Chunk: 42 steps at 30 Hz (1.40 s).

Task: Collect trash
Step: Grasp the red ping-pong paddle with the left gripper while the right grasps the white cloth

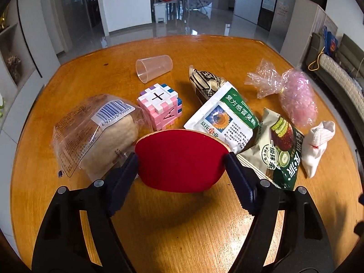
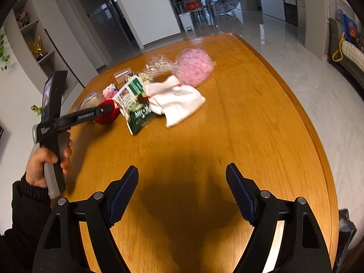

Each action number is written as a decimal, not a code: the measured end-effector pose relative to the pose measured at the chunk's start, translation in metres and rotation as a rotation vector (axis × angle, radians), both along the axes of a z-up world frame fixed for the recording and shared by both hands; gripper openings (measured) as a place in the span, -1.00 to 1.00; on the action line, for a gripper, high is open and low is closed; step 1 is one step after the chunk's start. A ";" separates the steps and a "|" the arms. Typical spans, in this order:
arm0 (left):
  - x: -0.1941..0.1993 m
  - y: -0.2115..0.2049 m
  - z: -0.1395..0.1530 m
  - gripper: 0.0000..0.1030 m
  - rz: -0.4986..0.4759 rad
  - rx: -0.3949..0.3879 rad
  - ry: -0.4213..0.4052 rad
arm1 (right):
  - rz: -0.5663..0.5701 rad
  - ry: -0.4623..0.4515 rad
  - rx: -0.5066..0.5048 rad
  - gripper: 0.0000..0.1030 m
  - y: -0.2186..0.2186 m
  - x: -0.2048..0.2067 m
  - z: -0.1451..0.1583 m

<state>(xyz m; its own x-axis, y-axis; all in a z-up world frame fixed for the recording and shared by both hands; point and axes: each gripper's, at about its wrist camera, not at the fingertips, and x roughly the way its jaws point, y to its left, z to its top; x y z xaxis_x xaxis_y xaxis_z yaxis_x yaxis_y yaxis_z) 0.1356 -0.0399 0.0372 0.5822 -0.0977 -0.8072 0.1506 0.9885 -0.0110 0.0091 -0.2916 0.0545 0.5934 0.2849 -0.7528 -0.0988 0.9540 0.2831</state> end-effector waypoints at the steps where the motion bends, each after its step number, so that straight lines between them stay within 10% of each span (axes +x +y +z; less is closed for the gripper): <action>1: -0.003 0.002 0.001 0.45 -0.009 -0.006 0.000 | 0.006 -0.004 -0.009 0.55 0.004 0.010 0.000; 7: -0.018 0.017 0.006 0.37 -0.048 -0.112 0.023 | 0.013 -0.009 -0.056 0.55 0.023 0.065 -0.003; 11: -0.036 0.024 0.015 -0.23 -0.099 -0.171 0.020 | 0.023 -0.021 -0.143 0.55 0.035 0.096 -0.008; 14: -0.040 0.020 0.013 -0.33 -0.137 -0.135 0.048 | 0.012 0.005 -0.139 0.55 0.035 0.112 -0.014; 18: -0.038 0.018 0.010 -0.12 -0.164 -0.094 0.050 | 0.027 0.092 -0.070 -0.59 0.028 0.120 -0.026; 19: -0.037 0.017 0.010 0.56 -0.165 -0.088 0.068 | 0.020 0.090 -0.071 -0.74 0.025 0.119 -0.026; 20: -0.035 0.018 0.009 0.87 -0.139 -0.072 0.081 | 0.016 0.087 -0.064 -0.77 0.022 0.116 -0.026; 33: 0.005 0.016 -0.020 0.88 0.196 -0.122 0.307 | -0.007 0.061 0.032 -0.78 0.000 0.095 -0.019; 37: 0.004 -0.001 -0.022 0.23 0.165 -0.029 0.256 | 0.000 0.045 0.049 -0.79 -0.006 0.080 -0.013; 42: -0.017 0.003 -0.008 0.16 0.086 -0.114 0.208 | -0.010 0.022 0.077 -0.78 -0.016 0.055 -0.002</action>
<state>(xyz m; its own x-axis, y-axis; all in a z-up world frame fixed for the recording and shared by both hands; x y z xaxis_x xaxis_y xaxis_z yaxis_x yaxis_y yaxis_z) 0.1185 -0.0371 0.0288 0.4148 -0.1527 -0.8970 0.0489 0.9881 -0.1456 0.0636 -0.3079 0.0521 0.5802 0.3365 -0.7417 -0.0822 0.9302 0.3578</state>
